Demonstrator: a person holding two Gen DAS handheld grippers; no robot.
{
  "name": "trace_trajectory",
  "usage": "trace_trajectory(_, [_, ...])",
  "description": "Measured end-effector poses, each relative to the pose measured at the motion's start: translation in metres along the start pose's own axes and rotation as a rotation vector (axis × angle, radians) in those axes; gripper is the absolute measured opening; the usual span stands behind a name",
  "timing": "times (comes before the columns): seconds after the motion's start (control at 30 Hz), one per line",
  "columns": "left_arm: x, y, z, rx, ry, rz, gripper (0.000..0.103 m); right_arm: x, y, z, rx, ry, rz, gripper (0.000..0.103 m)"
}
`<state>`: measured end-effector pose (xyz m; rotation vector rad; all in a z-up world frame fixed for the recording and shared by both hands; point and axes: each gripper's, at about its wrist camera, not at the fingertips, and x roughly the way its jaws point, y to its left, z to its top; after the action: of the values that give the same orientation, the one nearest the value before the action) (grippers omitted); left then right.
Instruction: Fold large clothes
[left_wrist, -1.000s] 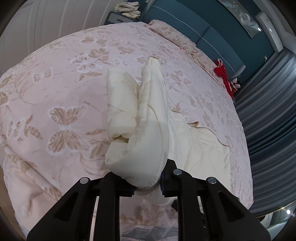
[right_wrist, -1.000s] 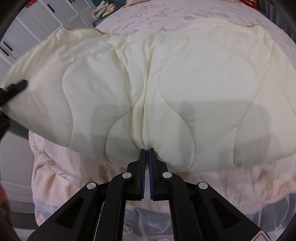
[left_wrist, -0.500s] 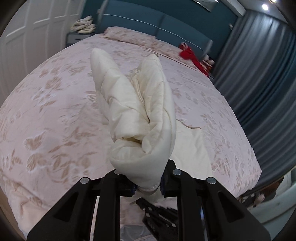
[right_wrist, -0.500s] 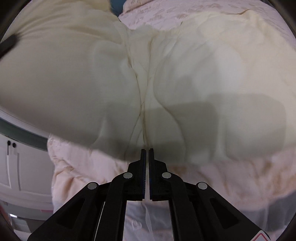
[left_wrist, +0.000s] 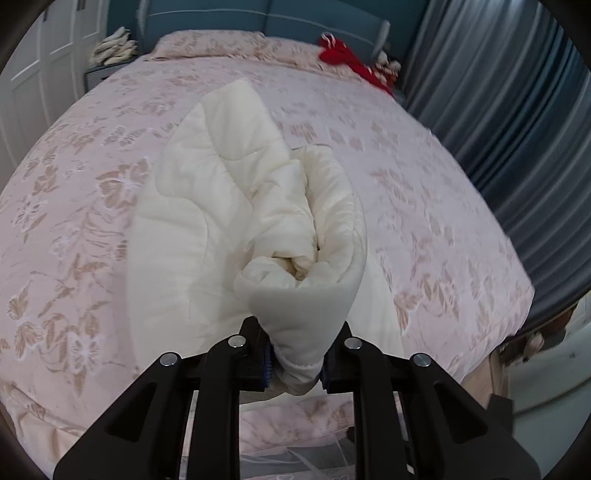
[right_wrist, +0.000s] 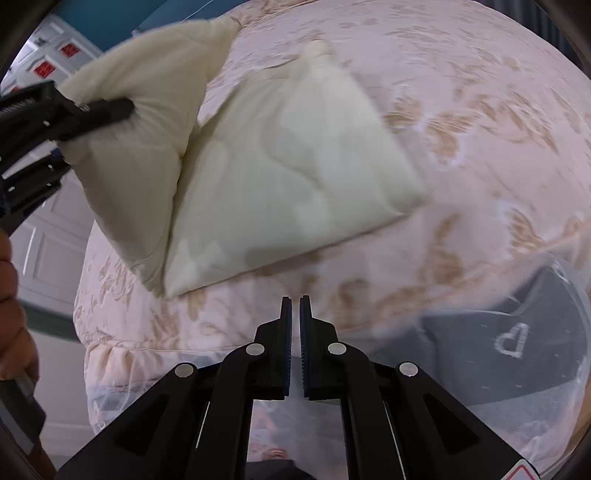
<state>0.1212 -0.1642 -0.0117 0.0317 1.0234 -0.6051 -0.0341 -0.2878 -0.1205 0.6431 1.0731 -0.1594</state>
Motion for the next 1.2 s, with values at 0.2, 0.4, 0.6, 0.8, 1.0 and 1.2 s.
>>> trace_trajectory(0.2, [0.031, -0.027, -0.011, 0.054, 0.060, 0.034, 0.016, -0.006, -0.020, -0.004, 0.025, -0.016, -0.024, 0.003])
trace_trajectory(0.4, [0.051, -0.042, -0.016, 0.090, 0.088, 0.075, 0.016, -0.009, -0.033, -0.003, 0.035, -0.017, -0.025, 0.003])
trace_trajectory(0.6, [0.070, -0.057, -0.026, 0.142, 0.111, 0.118, 0.016, -0.012, -0.044, 0.001, 0.054, -0.018, -0.014, 0.003])
trace_trajectory(0.8, [0.083, -0.062, -0.035, 0.179, 0.125, 0.136, 0.016, -0.018, -0.052, 0.001, 0.073, -0.030, -0.013, 0.003])
trace_trajectory(1.0, [0.081, -0.061, -0.042, 0.220, 0.086, 0.093, 0.028, -0.033, -0.050, 0.011, 0.079, -0.070, -0.008, 0.011])
trace_trajectory(1.2, [0.011, -0.043, -0.038, 0.221, -0.047, 0.012, 0.077, -0.063, -0.035, 0.030, 0.022, -0.149, -0.029, 0.019])
